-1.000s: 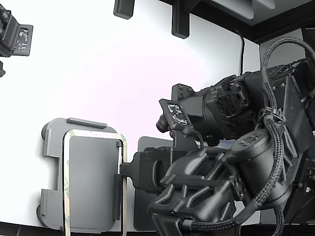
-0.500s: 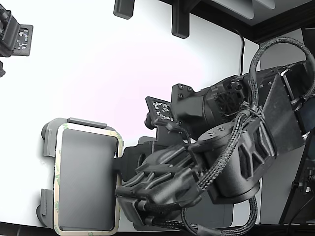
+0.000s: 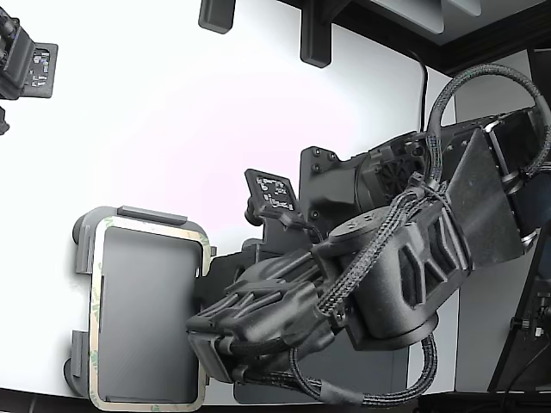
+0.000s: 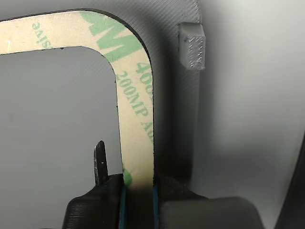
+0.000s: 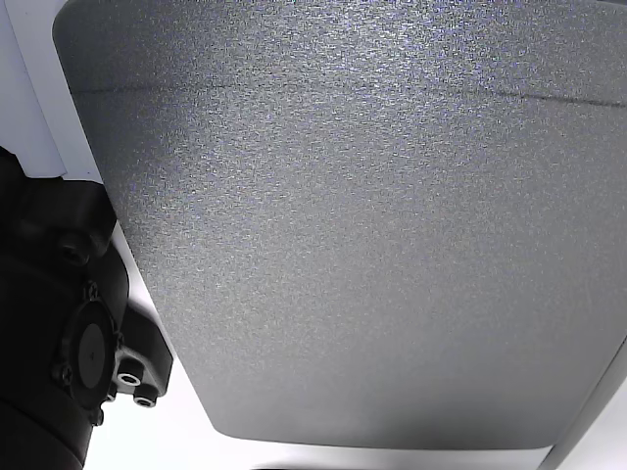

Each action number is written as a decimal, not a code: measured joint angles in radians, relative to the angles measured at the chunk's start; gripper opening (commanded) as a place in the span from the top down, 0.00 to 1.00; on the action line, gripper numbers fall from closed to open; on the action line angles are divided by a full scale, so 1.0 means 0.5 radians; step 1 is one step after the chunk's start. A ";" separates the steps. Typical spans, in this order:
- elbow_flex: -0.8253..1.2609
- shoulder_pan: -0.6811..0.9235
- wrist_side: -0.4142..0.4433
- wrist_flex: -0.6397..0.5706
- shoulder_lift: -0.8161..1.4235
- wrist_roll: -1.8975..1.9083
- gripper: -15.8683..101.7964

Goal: Grab top frame and put it into gray box.

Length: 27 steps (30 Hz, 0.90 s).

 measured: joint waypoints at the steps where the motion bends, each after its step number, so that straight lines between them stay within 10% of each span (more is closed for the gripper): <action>1: 0.012 -0.003 0.000 0.000 0.000 -0.009 0.97; 27: 0.018 -0.043 -0.021 0.000 -0.077 -0.006 0.97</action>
